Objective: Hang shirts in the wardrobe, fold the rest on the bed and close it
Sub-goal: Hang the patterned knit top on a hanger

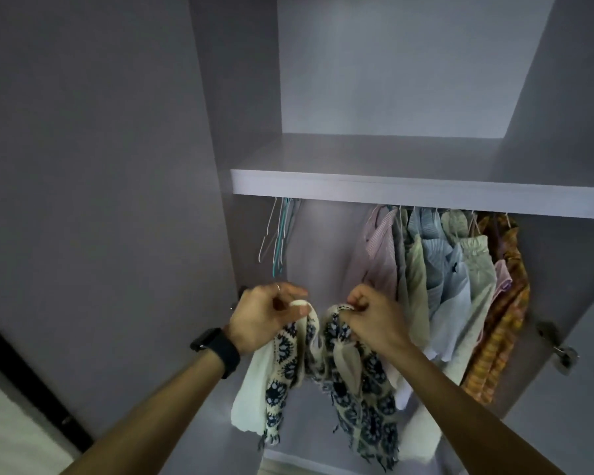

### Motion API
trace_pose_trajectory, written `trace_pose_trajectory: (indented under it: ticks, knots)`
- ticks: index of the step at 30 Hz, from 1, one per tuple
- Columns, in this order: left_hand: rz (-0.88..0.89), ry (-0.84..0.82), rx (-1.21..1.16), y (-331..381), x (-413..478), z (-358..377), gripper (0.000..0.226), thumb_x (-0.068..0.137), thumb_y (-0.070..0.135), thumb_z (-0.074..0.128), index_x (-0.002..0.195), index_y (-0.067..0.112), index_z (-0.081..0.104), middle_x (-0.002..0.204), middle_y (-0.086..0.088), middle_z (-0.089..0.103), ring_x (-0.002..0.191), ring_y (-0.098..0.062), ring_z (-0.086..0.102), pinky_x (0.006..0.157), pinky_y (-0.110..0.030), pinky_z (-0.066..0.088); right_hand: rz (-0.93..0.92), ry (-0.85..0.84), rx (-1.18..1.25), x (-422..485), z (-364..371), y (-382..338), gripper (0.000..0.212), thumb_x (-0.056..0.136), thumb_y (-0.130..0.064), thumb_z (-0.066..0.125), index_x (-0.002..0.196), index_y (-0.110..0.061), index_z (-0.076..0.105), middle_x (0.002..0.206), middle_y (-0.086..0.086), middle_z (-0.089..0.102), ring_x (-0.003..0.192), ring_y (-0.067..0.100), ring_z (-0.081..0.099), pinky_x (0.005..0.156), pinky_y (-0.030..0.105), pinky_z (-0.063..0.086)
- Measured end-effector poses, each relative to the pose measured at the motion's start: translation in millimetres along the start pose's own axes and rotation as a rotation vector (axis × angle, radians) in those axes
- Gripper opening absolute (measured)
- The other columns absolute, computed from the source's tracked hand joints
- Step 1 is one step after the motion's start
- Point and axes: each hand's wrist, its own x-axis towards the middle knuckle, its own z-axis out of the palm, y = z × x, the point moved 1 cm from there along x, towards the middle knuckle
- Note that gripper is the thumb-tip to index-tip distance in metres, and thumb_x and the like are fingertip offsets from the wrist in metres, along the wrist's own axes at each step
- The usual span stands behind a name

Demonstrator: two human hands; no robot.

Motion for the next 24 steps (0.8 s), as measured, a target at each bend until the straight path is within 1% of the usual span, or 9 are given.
trace_pose_trajectory:
  ticks: [3, 5, 8, 12, 14, 17, 19, 21, 24]
  knots:
    - [-0.034, -0.09, 0.088, 8, 7, 28, 0.043, 0.083, 0.046, 0.078, 0.122, 0.033, 0.067, 0.095, 0.019, 0.074, 0.079, 0.014, 0.062, 0.07, -0.001, 0.039, -0.08, -0.074, 0.076, 9, -5, -3, 0.022, 0.08, -0.016, 0.075, 0.073, -0.022, 0.056, 0.06, -0.004, 0.059, 0.055, 0.011, 0.054, 0.06, 0.034, 0.048]
    - [-0.074, -0.113, 0.137, 11, 13, 42, 0.04, 0.085, 0.046, 0.075, 0.119, 0.024, 0.072, 0.11, 0.014, 0.073, 0.073, 0.015, 0.059, 0.066, -0.001, 0.038, -0.13, -0.11, 0.114, 14, -8, -1, 0.023, 0.078, -0.015, 0.078, 0.072, -0.022, 0.057, 0.059, -0.009, 0.057, 0.053, 0.003, 0.047, 0.053, 0.019, 0.041]
    - [-0.137, -0.119, 0.182, 15, 18, 54, 0.023, 0.09, 0.042, 0.071, 0.11, 0.031, 0.075, 0.089, 0.016, 0.07, 0.067, 0.016, 0.056, 0.06, 0.001, 0.035, -0.202, -0.203, 0.152, 19, -10, 9, 0.025, 0.076, -0.007, 0.076, 0.07, -0.021, 0.057, 0.058, -0.016, 0.054, 0.052, 0.001, 0.044, 0.049, 0.011, 0.034]
    - [-0.239, -0.013, 0.21, 10, 16, 61, 0.014, 0.09, 0.037, 0.071, 0.098, 0.027, 0.076, 0.085, 0.02, 0.066, 0.08, 0.002, 0.061, 0.062, 0.001, 0.037, -0.209, -0.323, 0.186, 28, -3, 30, 0.029, 0.071, -0.004, 0.077, 0.067, -0.025, 0.058, 0.058, -0.013, 0.056, 0.053, 0.001, 0.042, 0.052, 0.017, 0.036]
    - [-0.28, -0.033, 0.188, 4, 11, 67, 0.016, 0.089, 0.041, 0.071, 0.102, 0.031, 0.073, 0.085, 0.019, 0.066, 0.079, 0.001, 0.061, 0.062, -0.002, 0.039, -0.217, -0.308, 0.17, 28, 3, 38, 0.028, 0.07, -0.01, 0.077, 0.069, -0.029, 0.057, 0.057, -0.012, 0.055, 0.052, 0.003, 0.041, 0.05, 0.018, 0.035]
    - [-0.318, -0.114, 0.182, -1, 2, 85, 0.021, 0.087, 0.044, 0.072, 0.105, 0.034, 0.072, 0.078, 0.022, 0.063, 0.07, 0.008, 0.058, 0.06, -0.005, 0.039, -0.265, -0.235, 0.104, 28, 13, 45, 0.029, 0.07, -0.017, 0.075, 0.067, -0.03, 0.05, 0.056, -0.014, 0.053, 0.049, 0.007, 0.038, 0.048, 0.023, 0.032]
    - [-0.295, -0.004, 0.268, -4, 1, 94, 0.013, 0.089, 0.041, 0.069, 0.094, 0.032, 0.075, 0.074, 0.024, 0.061, 0.071, 0.005, 0.056, 0.062, -0.008, 0.038, -0.302, -0.212, 0.034, 30, 19, 46, 0.032, 0.072, -0.023, 0.075, 0.065, -0.029, 0.045, 0.057, -0.014, 0.054, 0.049, 0.01, 0.037, 0.047, 0.028, 0.033]
    - [-0.271, 0.116, 0.329, -6, -1, 91, 0.013, 0.092, 0.039, 0.064, 0.09, 0.03, 0.074, 0.081, 0.018, 0.065, 0.077, -0.002, 0.059, 0.067, -0.016, 0.043, -0.326, -0.213, 0.018, 33, 22, 44, 0.037, 0.076, -0.03, 0.079, 0.064, -0.028, 0.043, 0.055, -0.01, 0.052, 0.049, 0.011, 0.036, 0.047, 0.031, 0.034]
    - [-0.231, 0.225, 0.38, -15, -2, 72, 0.011, 0.095, 0.036, 0.06, 0.09, 0.03, 0.067, 0.085, 0.012, 0.064, 0.08, -0.016, 0.063, 0.067, -0.025, 0.044, -0.33, -0.337, 0.08, 38, 28, 45, 0.031, 0.077, -0.031, 0.08, 0.068, -0.026, 0.051, 0.06, -0.008, 0.056, 0.051, 0.008, 0.041, 0.05, 0.03, 0.038]
